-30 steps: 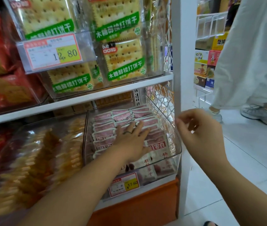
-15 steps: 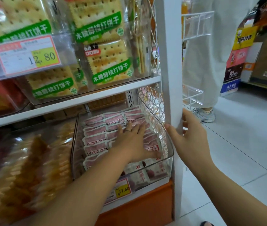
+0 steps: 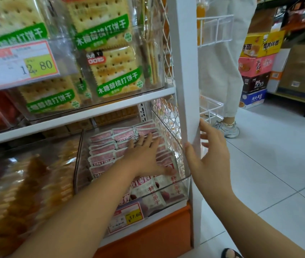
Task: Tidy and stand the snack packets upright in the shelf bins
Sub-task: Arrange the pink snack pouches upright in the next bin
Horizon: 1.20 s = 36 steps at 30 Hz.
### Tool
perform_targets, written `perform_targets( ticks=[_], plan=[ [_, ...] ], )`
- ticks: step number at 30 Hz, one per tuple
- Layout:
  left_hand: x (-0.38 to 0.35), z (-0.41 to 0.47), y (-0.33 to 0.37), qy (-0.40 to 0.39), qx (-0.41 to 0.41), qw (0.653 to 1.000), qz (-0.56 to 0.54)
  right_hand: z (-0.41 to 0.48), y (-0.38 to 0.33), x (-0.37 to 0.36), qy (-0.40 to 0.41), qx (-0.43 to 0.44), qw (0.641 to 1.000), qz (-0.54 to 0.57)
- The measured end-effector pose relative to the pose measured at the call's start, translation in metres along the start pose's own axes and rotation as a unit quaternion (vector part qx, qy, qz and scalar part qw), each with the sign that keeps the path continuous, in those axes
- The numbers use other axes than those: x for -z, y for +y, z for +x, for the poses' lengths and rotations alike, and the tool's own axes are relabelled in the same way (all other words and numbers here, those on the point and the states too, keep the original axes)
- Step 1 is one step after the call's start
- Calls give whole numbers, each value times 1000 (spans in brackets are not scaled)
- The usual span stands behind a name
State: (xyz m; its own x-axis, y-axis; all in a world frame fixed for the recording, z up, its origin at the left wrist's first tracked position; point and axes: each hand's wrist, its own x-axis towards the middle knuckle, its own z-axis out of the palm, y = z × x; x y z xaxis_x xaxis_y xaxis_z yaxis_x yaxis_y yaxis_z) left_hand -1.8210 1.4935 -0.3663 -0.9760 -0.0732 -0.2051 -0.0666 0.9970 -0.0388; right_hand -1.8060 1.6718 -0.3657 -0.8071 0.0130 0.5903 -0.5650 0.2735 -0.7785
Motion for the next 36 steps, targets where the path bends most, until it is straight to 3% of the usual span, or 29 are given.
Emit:
perform_targets(
  ticks=[2, 5, 9, 15, 24, 28, 32, 36],
  plan=[
    [-2, -8, -5, 17, -7, 1000, -22, -6, -1, 2, 48, 117, 992, -27],
    [2, -12, -13, 14, -9, 999, -37, -15, 4, 1, -40, 190, 980, -34],
    [6, -3, -15, -19, -11, 999, -24, -21, 11, -3, -159, 145, 974, -69],
    [12, 14, -11, -38, 27, 999, 26, -15, 7, -2, -187, 102, 975, -70],
    [23, -51, -11, 105, -25, 994, -27, -7, -1, 5, -242, 76, 965, -72],
    [17, -89, -33, 116, 16, 990, -79, -8, -7, -7, -297, 114, 943, -99],
    [-2, -108, -29, 125, -3, 988, -91, -7, -13, -28, -350, 108, 920, -140],
    [-7, -112, -28, 88, -18, 989, -118, -5, -20, -40, -459, 58, 855, -235]
  ],
)
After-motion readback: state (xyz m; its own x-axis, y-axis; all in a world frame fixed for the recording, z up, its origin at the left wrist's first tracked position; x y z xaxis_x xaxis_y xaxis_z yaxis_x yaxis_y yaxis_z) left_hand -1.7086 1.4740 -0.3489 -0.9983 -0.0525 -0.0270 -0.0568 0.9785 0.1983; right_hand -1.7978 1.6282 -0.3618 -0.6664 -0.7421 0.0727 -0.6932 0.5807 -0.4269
